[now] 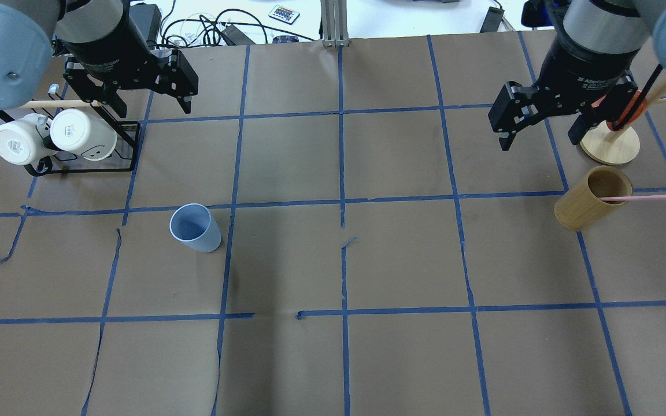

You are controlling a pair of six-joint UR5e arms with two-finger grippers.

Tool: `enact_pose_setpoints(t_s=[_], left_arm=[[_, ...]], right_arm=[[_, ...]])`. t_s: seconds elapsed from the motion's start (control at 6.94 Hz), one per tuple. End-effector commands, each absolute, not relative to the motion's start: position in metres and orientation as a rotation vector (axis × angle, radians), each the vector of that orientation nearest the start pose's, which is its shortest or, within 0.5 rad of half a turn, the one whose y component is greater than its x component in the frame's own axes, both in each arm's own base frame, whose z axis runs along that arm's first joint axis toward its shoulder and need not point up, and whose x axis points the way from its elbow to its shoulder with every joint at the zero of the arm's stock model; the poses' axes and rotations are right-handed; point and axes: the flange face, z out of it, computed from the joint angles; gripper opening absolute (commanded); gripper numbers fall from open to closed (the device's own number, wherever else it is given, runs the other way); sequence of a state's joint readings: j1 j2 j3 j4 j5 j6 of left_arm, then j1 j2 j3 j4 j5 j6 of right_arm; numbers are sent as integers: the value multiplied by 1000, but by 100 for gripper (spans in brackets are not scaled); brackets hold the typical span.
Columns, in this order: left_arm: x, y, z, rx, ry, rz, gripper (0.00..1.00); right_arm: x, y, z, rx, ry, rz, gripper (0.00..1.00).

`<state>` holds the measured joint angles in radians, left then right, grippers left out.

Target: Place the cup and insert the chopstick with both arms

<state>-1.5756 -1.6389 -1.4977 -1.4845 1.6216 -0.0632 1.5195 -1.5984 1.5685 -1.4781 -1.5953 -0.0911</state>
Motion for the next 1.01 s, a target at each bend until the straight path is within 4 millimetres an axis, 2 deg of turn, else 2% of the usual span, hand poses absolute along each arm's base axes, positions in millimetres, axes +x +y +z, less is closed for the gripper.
enact_pose_setpoints(t_s=[0.0,0.86], left_arm=[[-132,-526,500,-75,3084,-142,100],[-132,-530,495,-70,3084,-135,100]], right_arm=[[107,-481,495,-64,3161,76,100],[108,-482,495,-66,3151,74,100]])
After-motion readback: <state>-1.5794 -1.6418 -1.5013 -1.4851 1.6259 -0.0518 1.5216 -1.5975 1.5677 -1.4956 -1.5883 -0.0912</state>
